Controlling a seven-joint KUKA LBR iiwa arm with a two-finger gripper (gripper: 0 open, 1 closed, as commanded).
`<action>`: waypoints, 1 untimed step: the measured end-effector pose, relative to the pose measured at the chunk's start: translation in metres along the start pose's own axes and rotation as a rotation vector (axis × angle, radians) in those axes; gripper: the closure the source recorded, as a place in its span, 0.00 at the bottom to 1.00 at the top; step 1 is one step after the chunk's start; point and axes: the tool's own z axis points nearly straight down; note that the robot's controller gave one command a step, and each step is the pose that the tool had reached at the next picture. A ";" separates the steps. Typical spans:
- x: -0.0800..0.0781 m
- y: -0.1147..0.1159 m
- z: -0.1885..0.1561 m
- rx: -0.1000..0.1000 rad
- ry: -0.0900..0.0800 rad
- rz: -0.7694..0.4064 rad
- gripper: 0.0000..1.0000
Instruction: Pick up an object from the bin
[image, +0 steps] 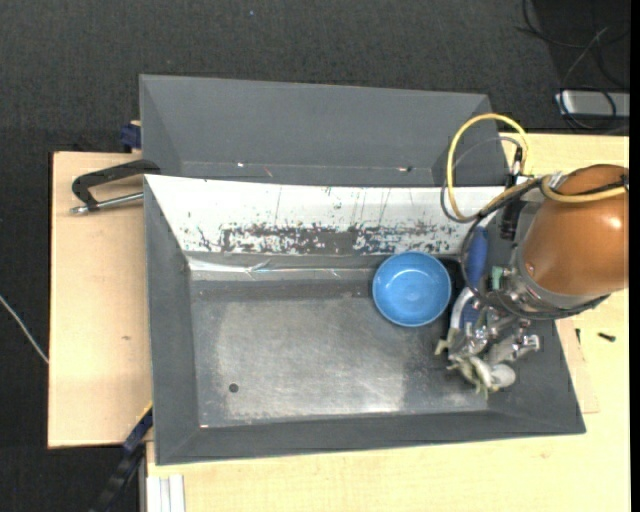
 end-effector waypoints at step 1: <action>-0.001 0.000 -0.017 -0.004 0.000 0.004 1.00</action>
Offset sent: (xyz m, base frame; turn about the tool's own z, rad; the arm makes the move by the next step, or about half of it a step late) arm -0.0001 0.0001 0.0160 0.0000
